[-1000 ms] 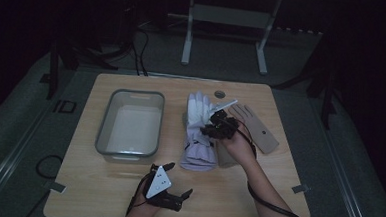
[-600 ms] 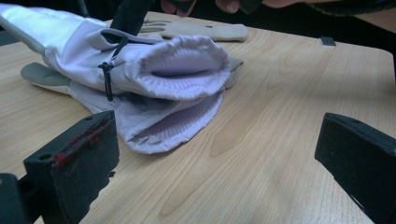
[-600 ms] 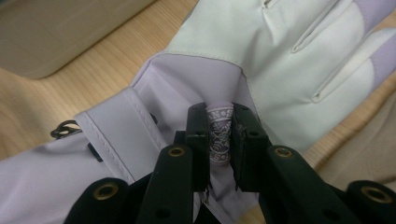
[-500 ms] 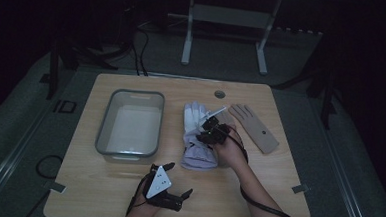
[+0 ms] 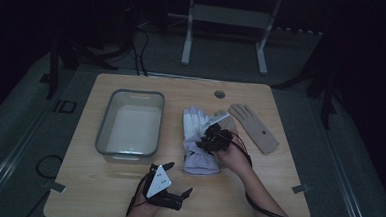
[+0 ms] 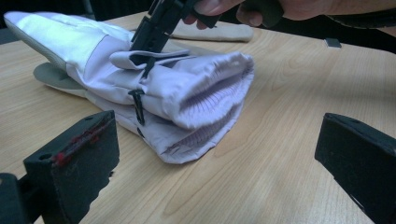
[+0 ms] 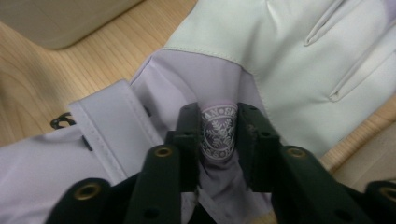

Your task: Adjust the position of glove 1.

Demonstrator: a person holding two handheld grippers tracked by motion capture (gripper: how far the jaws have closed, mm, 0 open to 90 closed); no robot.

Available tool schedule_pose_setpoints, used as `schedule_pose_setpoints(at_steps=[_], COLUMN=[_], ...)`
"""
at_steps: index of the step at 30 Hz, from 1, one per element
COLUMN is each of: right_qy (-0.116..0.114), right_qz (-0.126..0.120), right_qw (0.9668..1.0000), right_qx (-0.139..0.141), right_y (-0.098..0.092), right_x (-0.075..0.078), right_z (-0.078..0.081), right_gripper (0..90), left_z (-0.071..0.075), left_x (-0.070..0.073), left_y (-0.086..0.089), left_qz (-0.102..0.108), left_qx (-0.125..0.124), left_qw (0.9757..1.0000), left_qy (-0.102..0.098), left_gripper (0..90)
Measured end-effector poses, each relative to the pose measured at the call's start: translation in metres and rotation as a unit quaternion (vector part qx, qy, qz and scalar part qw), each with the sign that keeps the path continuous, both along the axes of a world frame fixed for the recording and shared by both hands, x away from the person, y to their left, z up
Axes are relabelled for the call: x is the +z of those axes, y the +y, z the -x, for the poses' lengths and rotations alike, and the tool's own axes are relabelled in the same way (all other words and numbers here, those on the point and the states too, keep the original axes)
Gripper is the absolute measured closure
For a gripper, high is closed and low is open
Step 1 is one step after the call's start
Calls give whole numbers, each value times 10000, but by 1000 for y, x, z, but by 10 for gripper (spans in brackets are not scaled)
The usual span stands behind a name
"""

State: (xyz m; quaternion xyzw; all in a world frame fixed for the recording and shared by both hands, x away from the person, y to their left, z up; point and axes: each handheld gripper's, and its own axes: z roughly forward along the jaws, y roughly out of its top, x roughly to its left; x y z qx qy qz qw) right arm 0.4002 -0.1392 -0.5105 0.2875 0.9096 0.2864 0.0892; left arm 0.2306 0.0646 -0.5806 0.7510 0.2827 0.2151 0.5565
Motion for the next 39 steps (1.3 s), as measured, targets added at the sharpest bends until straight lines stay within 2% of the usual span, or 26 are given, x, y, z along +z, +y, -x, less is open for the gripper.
schedule_pose_setpoints(at_steps=[1, 2, 4, 6, 9, 11, 13, 14, 15, 16, 17, 19, 20, 25, 28, 31, 34, 39], right_qy=[-5, -12, -21, -109, -221, -289, -337, -322, -307, -268, -275, -346, -364, -251, 73, 351, 575, 923], right_qz=[-15, -78, -129, -266, -401, -484, -561, -598, -625, -693, -684, -713, -726, -925, -1056, -1152, -1095, -1134], right_qw=[10000, 10000, 9999, 9996, 9989, 9981, 9973, 9969, 9966, 9960, 9958, 9947, 9942, 9914, 9895, 9869, 9859, 9815], right_qx=[15, 12, 7, 5, -100, -266, -328, -401, -435, -503, -547, -651, -710, -896, -981, -1077, -1125, -1232], right_y=[0, -1, -2, -6, -14, -21, -27, -30, -32, -35, -36, -39, -40, -44, -47, -51, -50, -54], right_x=[2, 4, 7, 17, 27, 36, 41, 42, 43, 43, 43, 42, 41, 26, 12, 1, -12, -30], right_z=[1, 2, 2, 5, 9, 11, 12, 12, 13, 13, 13, 14, 14, 15, 10, 4, 0, -8], right_gripper=[651, 630, 618, 543, 510, 496, 497, 497, 494, 490, 490, 474, 474, 452, 453, 453, 452, 420], left_z=[0, -1, -1, 0, -2, -6, -13, -16, -21, -25, -29, -38, -42, -55, -60, -65, -68, -70], left_x=[1, 2, 4, 15, 29, 40, 52, 56, 63, 68, 71, 76, 77, 64, 54, 45, 36, 27], left_y=[0, 0, 1, 4, 8, 11, 12, 12, 10, 9, 6, 2, 0, -13, -18, -20, -22, -23], left_qz=[-45, -9, 70, 201, 386, 458, 257, 194, 33, -15, -108, -134, -191, -434, -544, -555, -570, -488], left_qx=[66, 67, 78, 149, 132, 132, 217, 268, 367, 394, 530, 565, 662, 887, 1039, 1079, 1081, 1037], left_qw=[10000, 9999, 9999, 9996, 9990, 9984, 9982, 9981, 9971, 9965, 9951, 9915, 9891, 9798, 9753, 9718, 9676, 9634], left_qy=[53, 119, 128, 128, 160, 312, 491, 529, 660, 732, 824, 1163, 1300, 1736, 1871, 2023, 2209, 2422], left_gripper=[0, 0, 0, 0, 0, 1, 1, 30, 38, 39, 49, 78, 81, 153, 196, 204, 226, 250])
